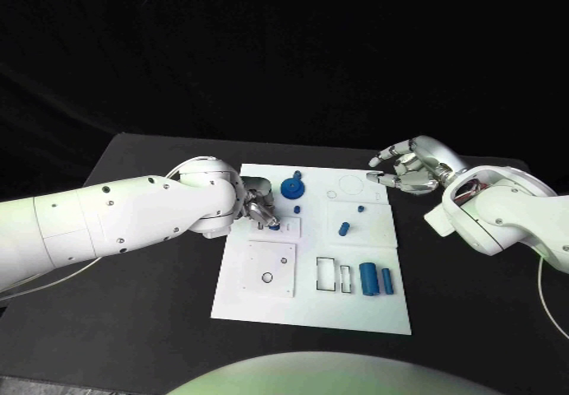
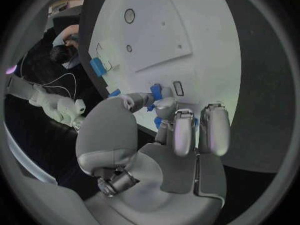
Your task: Assemble the parts on the task board
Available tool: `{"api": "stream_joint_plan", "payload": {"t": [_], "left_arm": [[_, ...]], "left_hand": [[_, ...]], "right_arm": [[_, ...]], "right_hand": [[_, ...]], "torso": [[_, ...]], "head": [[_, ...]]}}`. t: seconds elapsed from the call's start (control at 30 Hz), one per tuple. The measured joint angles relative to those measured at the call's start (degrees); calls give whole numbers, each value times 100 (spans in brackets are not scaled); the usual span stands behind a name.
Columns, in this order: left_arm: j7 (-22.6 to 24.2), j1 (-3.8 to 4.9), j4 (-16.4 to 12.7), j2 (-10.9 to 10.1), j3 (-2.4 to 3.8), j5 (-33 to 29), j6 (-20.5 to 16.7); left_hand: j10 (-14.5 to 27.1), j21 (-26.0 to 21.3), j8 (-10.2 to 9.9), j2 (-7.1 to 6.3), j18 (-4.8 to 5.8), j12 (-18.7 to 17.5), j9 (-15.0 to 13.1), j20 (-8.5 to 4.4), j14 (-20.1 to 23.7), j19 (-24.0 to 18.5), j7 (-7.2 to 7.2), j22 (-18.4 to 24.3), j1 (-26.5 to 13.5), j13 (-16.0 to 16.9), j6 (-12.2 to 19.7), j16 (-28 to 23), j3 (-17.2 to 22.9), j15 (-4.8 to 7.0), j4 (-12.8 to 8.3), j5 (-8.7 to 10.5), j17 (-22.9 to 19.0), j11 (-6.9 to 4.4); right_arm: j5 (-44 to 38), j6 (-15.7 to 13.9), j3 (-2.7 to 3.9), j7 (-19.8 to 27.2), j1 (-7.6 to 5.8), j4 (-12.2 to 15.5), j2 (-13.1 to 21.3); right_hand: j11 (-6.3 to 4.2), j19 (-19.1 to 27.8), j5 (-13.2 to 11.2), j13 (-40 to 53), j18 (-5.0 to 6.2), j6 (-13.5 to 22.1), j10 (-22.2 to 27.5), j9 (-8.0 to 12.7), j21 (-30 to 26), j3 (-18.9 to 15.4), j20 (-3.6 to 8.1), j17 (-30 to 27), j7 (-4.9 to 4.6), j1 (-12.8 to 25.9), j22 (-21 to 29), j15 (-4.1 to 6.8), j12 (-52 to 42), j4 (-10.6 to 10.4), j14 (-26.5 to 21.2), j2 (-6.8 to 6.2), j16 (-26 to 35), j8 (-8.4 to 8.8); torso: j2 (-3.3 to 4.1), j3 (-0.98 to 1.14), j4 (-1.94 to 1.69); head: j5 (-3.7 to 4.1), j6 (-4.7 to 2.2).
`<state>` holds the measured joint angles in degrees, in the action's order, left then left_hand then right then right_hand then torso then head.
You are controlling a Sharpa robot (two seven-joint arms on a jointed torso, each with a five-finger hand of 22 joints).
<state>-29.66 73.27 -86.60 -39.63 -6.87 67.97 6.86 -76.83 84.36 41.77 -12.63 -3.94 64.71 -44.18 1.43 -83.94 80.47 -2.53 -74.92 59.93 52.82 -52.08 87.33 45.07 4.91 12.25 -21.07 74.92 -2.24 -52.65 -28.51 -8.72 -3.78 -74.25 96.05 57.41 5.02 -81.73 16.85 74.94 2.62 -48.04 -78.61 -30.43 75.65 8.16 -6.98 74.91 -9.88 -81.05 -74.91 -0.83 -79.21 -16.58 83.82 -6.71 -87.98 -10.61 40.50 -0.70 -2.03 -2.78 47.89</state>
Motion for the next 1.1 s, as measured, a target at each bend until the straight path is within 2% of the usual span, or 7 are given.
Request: {"api": "stream_joint_plan", "payload": {"t": [0.1,0.13,0.17,0.5,0.97,1.1], "left_arm": [[-1,0,5,4,0,-5,1],[-2,0,7,5,0,-7,2],[-2,-1,8,8,0,-9,3],[-2,0,27,17,-1,-29,4],[-2,1,50,32,1,-47,-3],[-2,-1,53,34,-1,-51,-4]], "left_hand": [[0,0,-4,-17,0,0,-15,0,0,0,6,0,-34,4,-6,0,1,0,-1,4,0,0],[0,0,-6,-8,0,0,-11,0,0,0,17,0,-69,4,-18,0,155,0,-155,12,0,0],[0,0,-16,-23,-1,0,-15,0,0,0,17,0,-114,7,-19,0,223,0,-223,26,0,0],[-21,0,-86,29,0,0,-58,0,-21,0,18,0,-242,35,-39,-1,164,20,-277,27,0,-18],[-22,0,-119,97,0,0,-111,-20,-21,20,81,0,-310,77,-141,26,-93,20,-52,26,-1,-19],[-20,0,-119,67,0,0,-130,-20,-20,20,132,0,-339,82,-193,26,-190,20,13,26,-1,-20]], "right_arm": [[0,0,0,1,1,1,1],[0,0,0,1,1,1,2],[0,0,0,1,1,1,2],[-1,-3,0,3,1,3,8],[-2,-7,0,5,1,-2,6],[-2,-10,0,5,1,-3,7]], "right_hand": [[0,0,0,0,0,0,0,0,0,0,0,0,0,0,0,0,0,0,0,0,0,0],[0,0,0,0,0,0,0,0,0,0,0,0,0,0,0,0,0,0,0,0,0,0],[0,0,0,-1,0,0,0,0,0,0,0,0,0,0,0,0,0,0,0,0,0,0],[0,0,0,-1,0,0,0,5,0,0,0,0,0,0,-3,0,22,0,0,0,0,0],[0,21,0,-2,1,0,0,5,-21,0,21,-1,0,0,-3,0,22,0,0,0,0,0],[0,21,0,-2,0,0,0,5,-21,0,21,-1,0,21,-3,0,22,0,0,21,22,0]], "torso": [[0,-1,-1],[0,-1,-2],[0,-1,-2],[-2,-1,-4],[-2,2,-3],[-2,2,-1]], "head": [[5,0],[8,1],[8,1],[18,1],[23,3],[27,4]]}}
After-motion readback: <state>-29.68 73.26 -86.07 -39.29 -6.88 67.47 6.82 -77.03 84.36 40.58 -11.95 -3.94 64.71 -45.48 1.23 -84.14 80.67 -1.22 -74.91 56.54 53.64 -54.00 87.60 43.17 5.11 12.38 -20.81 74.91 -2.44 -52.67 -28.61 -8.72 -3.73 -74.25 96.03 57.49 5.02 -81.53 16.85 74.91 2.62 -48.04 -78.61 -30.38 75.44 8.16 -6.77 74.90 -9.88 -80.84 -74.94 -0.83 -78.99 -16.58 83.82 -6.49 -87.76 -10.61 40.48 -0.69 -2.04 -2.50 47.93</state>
